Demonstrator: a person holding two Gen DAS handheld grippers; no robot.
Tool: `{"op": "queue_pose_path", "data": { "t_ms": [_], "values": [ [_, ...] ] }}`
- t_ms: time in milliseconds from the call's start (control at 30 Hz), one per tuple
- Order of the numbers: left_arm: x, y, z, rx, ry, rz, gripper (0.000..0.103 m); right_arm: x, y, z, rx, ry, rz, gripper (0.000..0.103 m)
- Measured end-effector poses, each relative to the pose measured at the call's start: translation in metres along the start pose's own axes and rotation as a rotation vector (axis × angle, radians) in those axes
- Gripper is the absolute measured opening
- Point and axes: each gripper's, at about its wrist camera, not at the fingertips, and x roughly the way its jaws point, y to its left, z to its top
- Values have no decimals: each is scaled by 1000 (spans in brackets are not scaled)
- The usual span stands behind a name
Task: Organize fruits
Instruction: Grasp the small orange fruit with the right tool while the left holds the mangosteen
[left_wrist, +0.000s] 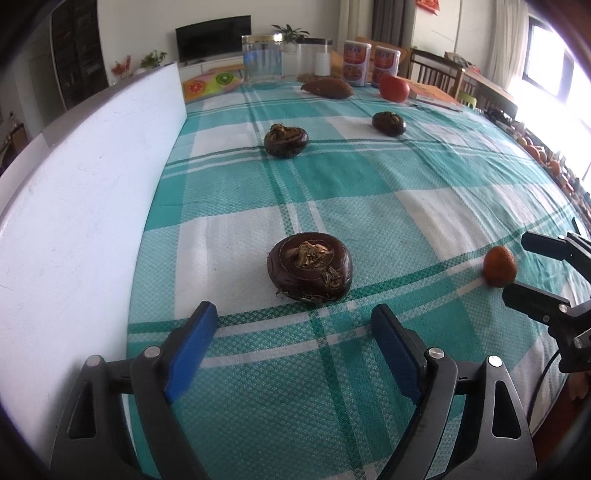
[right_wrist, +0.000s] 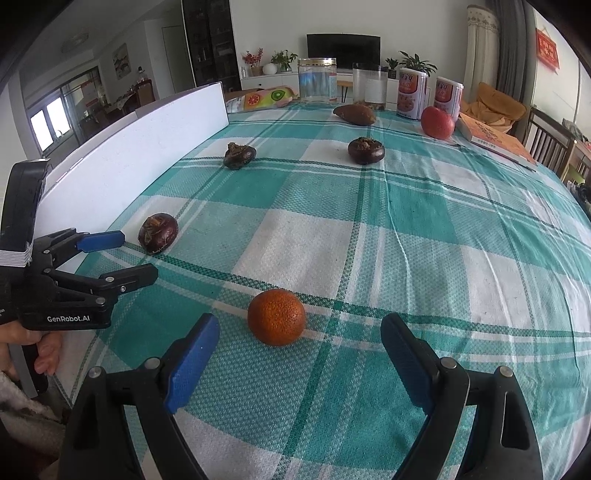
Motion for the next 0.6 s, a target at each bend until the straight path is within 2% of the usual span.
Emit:
{"op": "queue_pose_path", "data": {
  "t_ms": [167, 300, 400, 600],
  "values": [
    [3, 3, 7, -38, -2, -26, 84, -6, 3, 1, -14, -29, 17, 89],
    [4, 3, 9, -28, -13, -6, 73, -7, 6, 1, -25, -38, 15, 85],
    [5, 3, 10, -27, -19, -1, 71, -4, 4, 2, -17, -29, 23, 77],
    [5, 2, 9, -14, -27, 12, 71, -6, 2, 2, -8, -39, 30, 77]
  ]
}}
